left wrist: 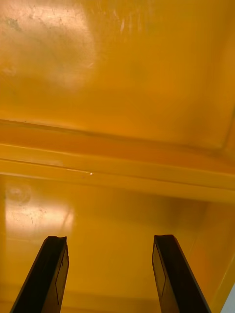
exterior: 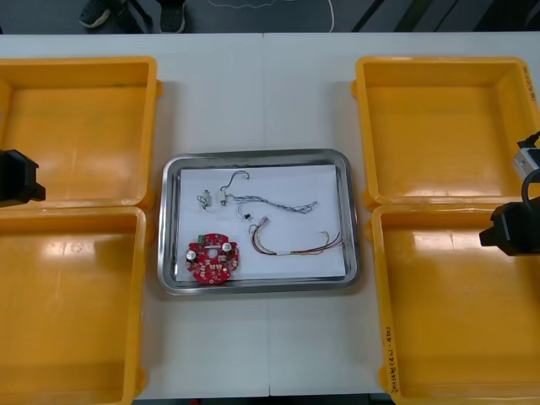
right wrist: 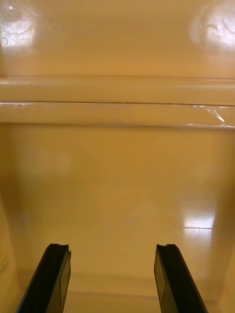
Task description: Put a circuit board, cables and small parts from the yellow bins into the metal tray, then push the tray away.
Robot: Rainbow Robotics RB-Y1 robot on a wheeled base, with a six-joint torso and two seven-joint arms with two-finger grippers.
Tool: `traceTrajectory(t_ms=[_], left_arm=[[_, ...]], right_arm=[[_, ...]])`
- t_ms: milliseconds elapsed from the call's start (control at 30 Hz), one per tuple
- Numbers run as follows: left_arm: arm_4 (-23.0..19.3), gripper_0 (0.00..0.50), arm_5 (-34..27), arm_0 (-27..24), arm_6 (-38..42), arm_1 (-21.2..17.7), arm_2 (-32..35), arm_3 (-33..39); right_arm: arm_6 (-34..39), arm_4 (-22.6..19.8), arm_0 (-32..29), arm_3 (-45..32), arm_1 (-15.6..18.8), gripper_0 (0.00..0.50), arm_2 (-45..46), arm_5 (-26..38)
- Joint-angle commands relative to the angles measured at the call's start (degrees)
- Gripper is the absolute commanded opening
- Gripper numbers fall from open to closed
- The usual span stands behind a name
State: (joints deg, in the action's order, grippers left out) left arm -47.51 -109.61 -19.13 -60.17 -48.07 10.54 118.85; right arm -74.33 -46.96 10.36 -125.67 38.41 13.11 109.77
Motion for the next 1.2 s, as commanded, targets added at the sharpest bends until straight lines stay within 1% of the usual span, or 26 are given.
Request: traceTrajectory(t_ms=[33,200,467,800,1000,1067,1200], left_arm=[[-2.06,0.500,-0.39,3.66,-3.63,-2.12,4.05,3.94],[-2.94,0.500,-0.39,7.26,-9.79,-2.12,7.21,6.05],[-4.17,0.500,-0.39,12.71,-16.03,-2.12,11.34,9.30],[-6.19,0.500,-0.39,20.00,-17.61,-2.12,14.95,15.71],[-7.24,0.500,-0.39,21.85,-17.43,-2.12,16.00,16.33],[-7.33,0.500,-0.39,22.03,-17.08,-1.59,16.18,16.24],[-7.15,0.500,-0.39,22.20,-16.47,1.40,17.23,15.80]], right_arm=[[1.83,-0.67,4.14,-1.16,3.08,0.500,-4.41,0.23],[2.09,-0.85,7.84,-1.07,3.08,0.500,-9.24,0.23],[0.59,-1.46,13.28,-1.42,2.99,0.500,-18.29,0.23],[-1.95,-2.78,17.06,-5.47,3.17,0.500,-27.70,0.23],[-2.92,-3.05,19.26,-6.61,2.82,0.500,-31.48,0.23],[-3.54,-3.13,20.58,-6.61,2.29,0.500,-33.15,0.23],[-4.59,-2.17,22.34,-6.61,1.15,0.500,-36.13,0.23]])
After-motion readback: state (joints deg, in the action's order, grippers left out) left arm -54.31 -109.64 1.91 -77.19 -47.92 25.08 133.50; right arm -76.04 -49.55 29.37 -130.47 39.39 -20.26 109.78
